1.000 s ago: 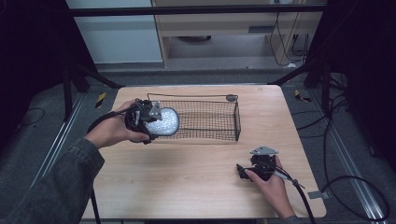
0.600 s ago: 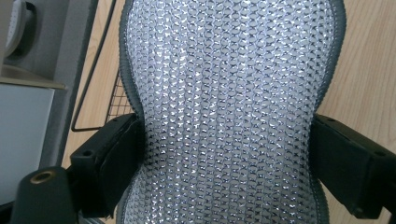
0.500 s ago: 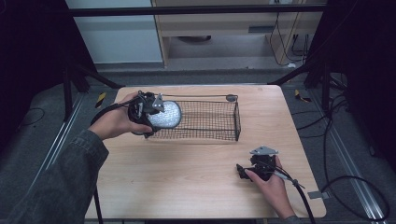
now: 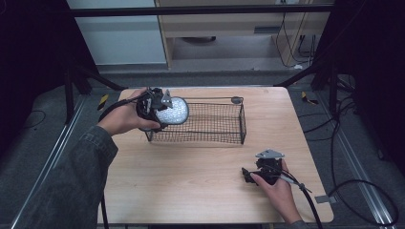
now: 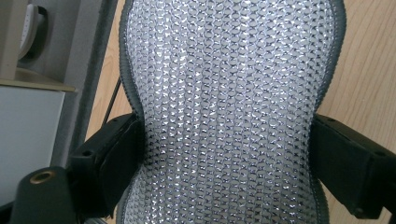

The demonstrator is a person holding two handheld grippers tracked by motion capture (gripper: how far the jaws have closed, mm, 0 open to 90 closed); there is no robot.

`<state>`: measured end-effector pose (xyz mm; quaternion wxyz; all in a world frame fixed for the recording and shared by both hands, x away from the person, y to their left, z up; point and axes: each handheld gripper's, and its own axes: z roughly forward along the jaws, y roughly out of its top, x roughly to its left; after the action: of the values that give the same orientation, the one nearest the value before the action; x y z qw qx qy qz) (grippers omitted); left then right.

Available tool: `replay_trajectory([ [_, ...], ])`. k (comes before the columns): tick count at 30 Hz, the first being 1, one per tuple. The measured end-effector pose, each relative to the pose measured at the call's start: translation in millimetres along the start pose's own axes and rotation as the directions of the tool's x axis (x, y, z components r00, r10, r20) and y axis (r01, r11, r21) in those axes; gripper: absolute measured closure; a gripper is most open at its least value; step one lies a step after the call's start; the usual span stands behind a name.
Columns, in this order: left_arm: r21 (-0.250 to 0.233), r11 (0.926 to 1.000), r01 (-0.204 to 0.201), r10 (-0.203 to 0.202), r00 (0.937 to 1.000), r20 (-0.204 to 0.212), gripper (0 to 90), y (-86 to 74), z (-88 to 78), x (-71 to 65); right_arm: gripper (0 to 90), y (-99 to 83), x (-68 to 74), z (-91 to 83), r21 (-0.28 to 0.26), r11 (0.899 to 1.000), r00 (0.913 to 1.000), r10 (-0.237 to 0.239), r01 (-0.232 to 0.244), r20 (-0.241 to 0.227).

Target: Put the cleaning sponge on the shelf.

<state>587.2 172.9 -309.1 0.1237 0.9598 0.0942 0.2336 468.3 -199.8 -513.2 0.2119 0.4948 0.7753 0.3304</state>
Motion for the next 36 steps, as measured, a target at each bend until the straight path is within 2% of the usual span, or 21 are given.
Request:
replay_trajectory([
  [7, -0.007, 1.0, 0.002, -0.002, 0.9999, -0.011, 12.2, 3.5, -0.7, 5.1, 0.4, 0.0, 0.0, 0.0, 0.0, 1.0, 1.0, 0.0, 0.0, 0.0],
  [14, 0.01, 0.9999, -0.003, 0.003, 0.9998, -0.022, 12.2, 5.4, 2.8, 9.4, 0.4, 0.0, 0.1, 0.1, -0.001, 1.0, 1.0, 0.0, 0.0, 0.0],
  [30, 0.033, 0.9987, -0.038, 0.038, 0.9992, -0.01, 12.3, 14.8, 27.5, 9.5, 0.4, 0.0, 0.0, 0.1, 0.0, 1.0, 1.0, -0.001, 0.001, 0.001],
  [36, 0.044, 0.9978, -0.05, 0.051, 0.9982, -0.032, 12.3, 17.4, 37.3, 9.3, 0.4, -0.1, 0.0, 0.1, 0.0, 1.0, 1.0, -0.001, 0.001, 0.001],
])
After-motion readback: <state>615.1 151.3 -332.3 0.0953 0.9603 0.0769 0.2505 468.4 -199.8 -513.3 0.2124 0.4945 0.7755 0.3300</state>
